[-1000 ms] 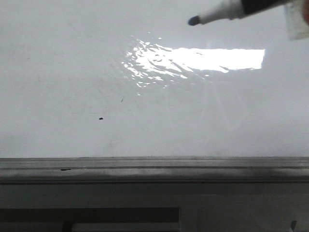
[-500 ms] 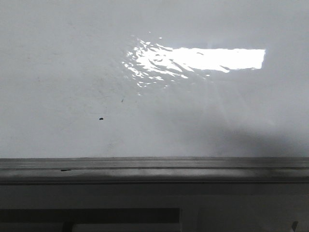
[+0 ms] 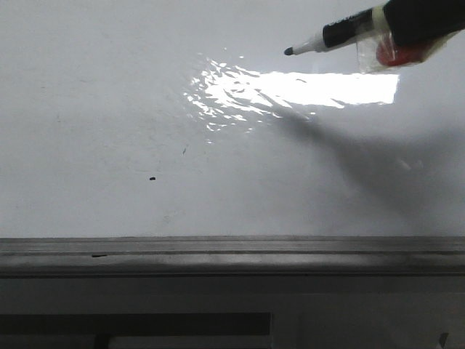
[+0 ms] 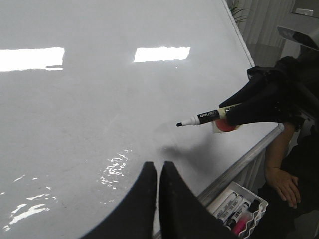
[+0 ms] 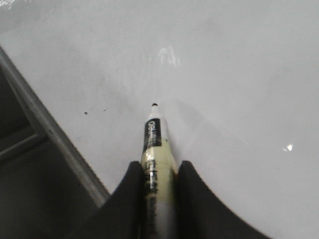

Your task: Write number 6 on whiteboard

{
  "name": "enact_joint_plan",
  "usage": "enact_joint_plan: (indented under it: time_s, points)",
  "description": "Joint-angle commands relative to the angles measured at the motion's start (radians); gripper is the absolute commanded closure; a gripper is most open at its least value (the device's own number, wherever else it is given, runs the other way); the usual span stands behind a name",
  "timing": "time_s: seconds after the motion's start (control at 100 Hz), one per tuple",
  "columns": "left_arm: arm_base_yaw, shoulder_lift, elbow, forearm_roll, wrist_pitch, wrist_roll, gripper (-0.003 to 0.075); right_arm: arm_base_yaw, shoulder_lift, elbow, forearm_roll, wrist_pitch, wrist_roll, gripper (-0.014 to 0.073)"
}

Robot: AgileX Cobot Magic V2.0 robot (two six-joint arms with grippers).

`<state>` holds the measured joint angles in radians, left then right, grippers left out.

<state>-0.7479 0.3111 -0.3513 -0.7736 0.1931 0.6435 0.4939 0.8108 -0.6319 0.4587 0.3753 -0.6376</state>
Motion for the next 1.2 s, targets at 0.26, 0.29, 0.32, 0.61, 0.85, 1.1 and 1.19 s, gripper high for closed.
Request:
enact_joint_plan:
  time_s: [0.26,0.29,0.32,0.61,0.85,1.1,1.19]
  points:
    - [0.004,0.007,-0.027,-0.018,-0.056,-0.008,0.0739,-0.06,0.048,-0.028,0.019,-0.109,0.007,0.0657]
    - [0.004,0.007,-0.027,-0.018,-0.056,-0.008,0.0739,-0.06,0.058,-0.028,0.019,-0.107,0.007,0.0657]
    - [0.004,0.007,-0.027,-0.018,-0.056,-0.008,0.0739,-0.06,0.06,-0.028,0.019,-0.107,0.007,0.0657]
    - [0.004,0.007,-0.027,-0.018,-0.056,-0.008,0.0739,-0.06,0.105,-0.028,0.019,-0.073,0.007,0.0657]
    - [0.004,0.007,-0.027,-0.018,-0.056,-0.008,0.0739,-0.06,0.125,-0.028,0.019,-0.036,0.007,0.0657]
    - [0.004,0.007,-0.027,-0.018,-0.056,-0.008,0.0739,-0.06,0.127,-0.028,0.001,0.128,0.007,0.0657]
    - [0.004,0.007,-0.027,-0.018,-0.056,-0.008,0.0739,-0.06,0.127,-0.028,-0.019,0.191,0.007,0.0657]
